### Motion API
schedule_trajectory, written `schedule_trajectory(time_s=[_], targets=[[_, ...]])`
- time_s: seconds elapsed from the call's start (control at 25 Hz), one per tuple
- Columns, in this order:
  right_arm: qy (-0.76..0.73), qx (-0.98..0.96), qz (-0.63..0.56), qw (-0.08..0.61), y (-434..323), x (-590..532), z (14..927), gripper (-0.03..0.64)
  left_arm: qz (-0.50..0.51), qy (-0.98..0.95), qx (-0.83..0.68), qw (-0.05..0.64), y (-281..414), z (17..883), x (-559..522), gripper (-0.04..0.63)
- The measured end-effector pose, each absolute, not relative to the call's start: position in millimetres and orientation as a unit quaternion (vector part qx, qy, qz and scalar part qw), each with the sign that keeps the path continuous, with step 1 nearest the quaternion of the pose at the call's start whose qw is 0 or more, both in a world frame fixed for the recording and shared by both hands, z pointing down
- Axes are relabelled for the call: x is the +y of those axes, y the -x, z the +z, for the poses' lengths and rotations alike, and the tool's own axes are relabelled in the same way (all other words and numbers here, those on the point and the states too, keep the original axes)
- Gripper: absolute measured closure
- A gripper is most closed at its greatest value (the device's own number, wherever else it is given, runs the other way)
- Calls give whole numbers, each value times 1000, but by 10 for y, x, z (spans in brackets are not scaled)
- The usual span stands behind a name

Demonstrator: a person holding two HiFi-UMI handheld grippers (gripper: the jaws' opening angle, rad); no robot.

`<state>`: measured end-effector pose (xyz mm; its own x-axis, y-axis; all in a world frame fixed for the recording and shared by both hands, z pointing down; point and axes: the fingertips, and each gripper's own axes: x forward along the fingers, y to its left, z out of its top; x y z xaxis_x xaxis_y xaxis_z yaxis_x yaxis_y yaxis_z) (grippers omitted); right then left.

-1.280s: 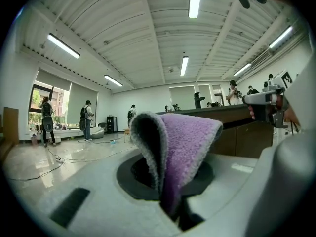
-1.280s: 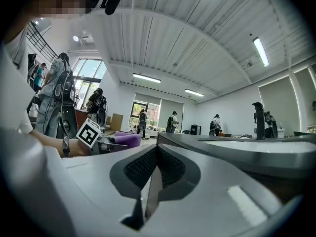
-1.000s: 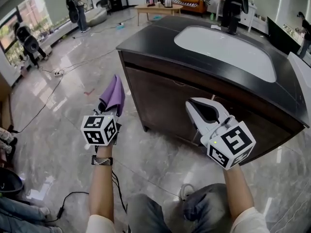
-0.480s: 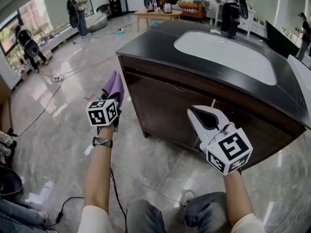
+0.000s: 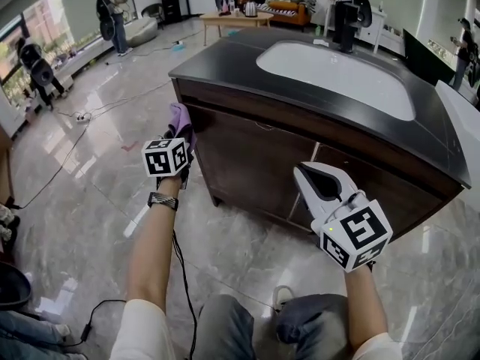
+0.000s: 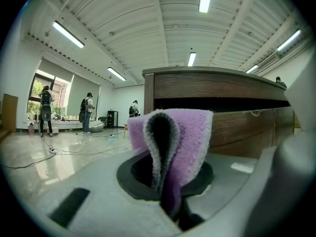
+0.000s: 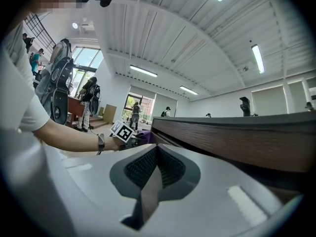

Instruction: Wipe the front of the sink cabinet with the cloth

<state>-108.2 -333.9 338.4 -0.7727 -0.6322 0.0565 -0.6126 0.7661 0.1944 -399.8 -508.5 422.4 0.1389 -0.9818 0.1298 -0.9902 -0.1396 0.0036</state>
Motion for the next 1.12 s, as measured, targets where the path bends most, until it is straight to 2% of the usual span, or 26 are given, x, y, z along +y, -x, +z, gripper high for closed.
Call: schedule_trajectory(time_s=[0.2,0.6,1.12], targets=[[-353,-929,-93,59,951,-3212,3343,612,53,-762,-644,41,3761,4218,-5057,545],[-387,-921,-35,38,537,-3027,3336,612,56,-789,-611,30,3122,4152,-4913,545],[-474,-878,-44,57,-254,-2708,3423,612,82,-819,-567,-5,2216,4360,-4662,545]])
